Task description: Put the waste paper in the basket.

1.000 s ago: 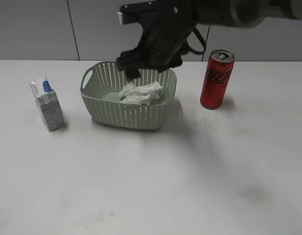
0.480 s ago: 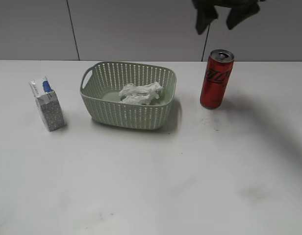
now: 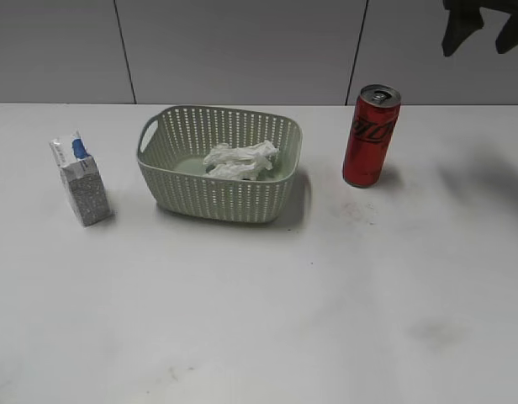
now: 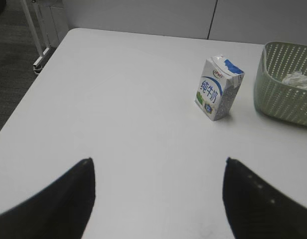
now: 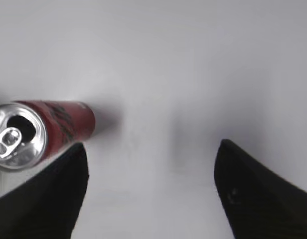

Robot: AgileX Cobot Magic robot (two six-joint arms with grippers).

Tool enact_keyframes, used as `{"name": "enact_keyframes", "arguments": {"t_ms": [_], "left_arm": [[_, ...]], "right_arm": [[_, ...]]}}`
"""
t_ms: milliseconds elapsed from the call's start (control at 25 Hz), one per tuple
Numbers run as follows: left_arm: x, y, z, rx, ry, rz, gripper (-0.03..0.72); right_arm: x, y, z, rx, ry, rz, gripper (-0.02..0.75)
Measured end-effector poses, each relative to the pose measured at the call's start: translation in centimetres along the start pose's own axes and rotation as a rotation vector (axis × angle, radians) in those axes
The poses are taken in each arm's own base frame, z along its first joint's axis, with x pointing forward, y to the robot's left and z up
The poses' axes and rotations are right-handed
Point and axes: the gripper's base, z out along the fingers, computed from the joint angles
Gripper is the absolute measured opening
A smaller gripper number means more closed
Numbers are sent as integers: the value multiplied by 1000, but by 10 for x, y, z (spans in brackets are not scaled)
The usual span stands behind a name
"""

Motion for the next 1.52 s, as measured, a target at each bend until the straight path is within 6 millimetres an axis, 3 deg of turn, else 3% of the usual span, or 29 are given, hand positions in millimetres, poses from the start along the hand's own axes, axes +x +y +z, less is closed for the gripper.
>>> {"name": "enact_keyframes", "arguments": {"t_ms": [120, 280, 520, 680, 920, 1200, 1520], "left_arm": [[0, 0, 0, 0, 0, -1, 591], [0, 0, 0, 0, 0, 0, 591], [0, 0, 0, 0, 0, -1, 591], [0, 0, 0, 0, 0, 0, 591], [0, 0, 0, 0, 0, -1, 591], [0, 0, 0, 0, 0, 0, 591], [0, 0, 0, 0, -1, 0, 591]], "right_arm": [[15, -1, -17, 1, 18, -6, 593], [52, 1, -43, -6, 67, -24, 593], [131, 1, -84, 4, 112, -47, 593], [188, 0, -99, 11, 86, -48, 593], [267, -2, -103, 14, 34, -46, 591], [340, -4, -92, 6, -64, -36, 591], [368, -2, -116, 3, -245, -50, 591]]}}
